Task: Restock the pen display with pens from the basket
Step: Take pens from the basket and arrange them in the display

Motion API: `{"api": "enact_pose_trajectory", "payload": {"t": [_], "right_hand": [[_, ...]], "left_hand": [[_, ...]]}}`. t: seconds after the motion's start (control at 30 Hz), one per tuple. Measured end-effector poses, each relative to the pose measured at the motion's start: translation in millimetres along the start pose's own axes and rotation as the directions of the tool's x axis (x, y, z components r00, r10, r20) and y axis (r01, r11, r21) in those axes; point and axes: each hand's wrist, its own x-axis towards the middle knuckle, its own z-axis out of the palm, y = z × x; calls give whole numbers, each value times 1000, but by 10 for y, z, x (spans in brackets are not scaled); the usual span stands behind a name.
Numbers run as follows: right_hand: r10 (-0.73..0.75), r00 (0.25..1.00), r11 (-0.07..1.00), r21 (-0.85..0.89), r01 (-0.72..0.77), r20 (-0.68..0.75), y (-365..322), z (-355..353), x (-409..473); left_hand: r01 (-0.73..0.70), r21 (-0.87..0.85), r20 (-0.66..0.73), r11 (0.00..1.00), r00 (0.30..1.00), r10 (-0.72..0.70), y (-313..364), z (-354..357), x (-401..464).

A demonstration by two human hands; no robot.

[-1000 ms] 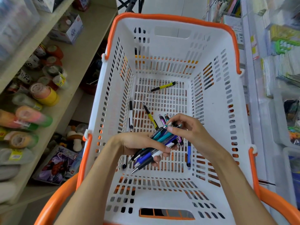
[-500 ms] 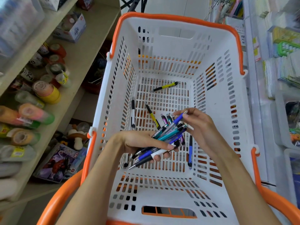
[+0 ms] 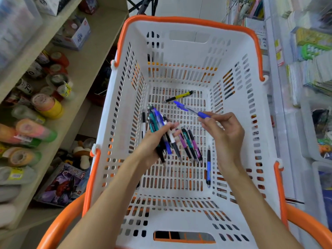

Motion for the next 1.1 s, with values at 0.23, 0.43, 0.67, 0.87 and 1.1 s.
{"api": "enact_pose_trajectory", "payload": {"t": [0.23, 0.43, 0.67, 0.87, 1.1], "right_hand": [[1, 991, 999, -33, 4, 131, 48, 97, -125], [-73, 957, 990, -97, 104, 281, 147, 102, -211], [-326, 804, 671, -477, 567, 497, 377, 26, -166], [-233, 808, 663, -519, 540, 542, 354, 15, -162], [-47, 964, 916, -374, 145, 260, 125, 62, 17]], "left_hand": [[-86, -293, -53, 952, 996, 73, 67, 125, -60], [-124, -230, 22, 965, 991, 132, 106, 100, -91], [-191, -293, 24, 937, 978, 207, 178, 22, -89], [-178, -220, 28, 959, 982, 188, 189, -10, -73], [90, 36, 273, 995, 957, -96, 83, -39, -137]]}}
